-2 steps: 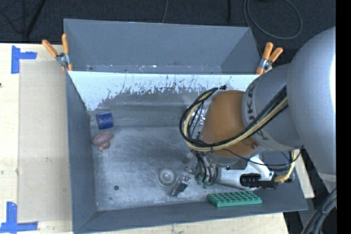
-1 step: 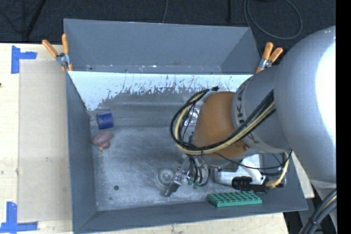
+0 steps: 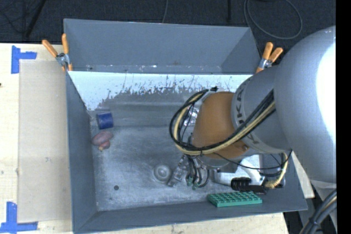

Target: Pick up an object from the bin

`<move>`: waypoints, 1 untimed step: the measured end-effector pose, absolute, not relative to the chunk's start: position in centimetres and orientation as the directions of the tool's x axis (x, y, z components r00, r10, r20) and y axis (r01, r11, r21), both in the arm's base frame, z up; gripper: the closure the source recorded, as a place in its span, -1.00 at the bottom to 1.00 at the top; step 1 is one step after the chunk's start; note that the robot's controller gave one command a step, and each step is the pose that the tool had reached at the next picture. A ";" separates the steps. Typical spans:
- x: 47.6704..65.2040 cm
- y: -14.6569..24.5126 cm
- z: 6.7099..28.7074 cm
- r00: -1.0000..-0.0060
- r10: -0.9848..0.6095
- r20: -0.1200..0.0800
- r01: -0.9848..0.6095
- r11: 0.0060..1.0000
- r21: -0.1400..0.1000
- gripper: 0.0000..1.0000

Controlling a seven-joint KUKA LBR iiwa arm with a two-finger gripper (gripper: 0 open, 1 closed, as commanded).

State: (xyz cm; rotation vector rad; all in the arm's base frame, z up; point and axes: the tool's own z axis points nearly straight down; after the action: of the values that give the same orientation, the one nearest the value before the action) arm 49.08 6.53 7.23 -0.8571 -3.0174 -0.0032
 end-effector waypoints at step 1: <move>49.2 6.5 7.1 -0.850 0.526 -0.002 0.526 0.850 0.002 -1.00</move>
Offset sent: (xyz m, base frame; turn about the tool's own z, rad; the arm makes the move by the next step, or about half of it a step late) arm 0.0000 0.0000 0.0000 0.0000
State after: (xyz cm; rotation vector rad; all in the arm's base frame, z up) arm 49.20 6.45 7.15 -0.8599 -3.0239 -0.0029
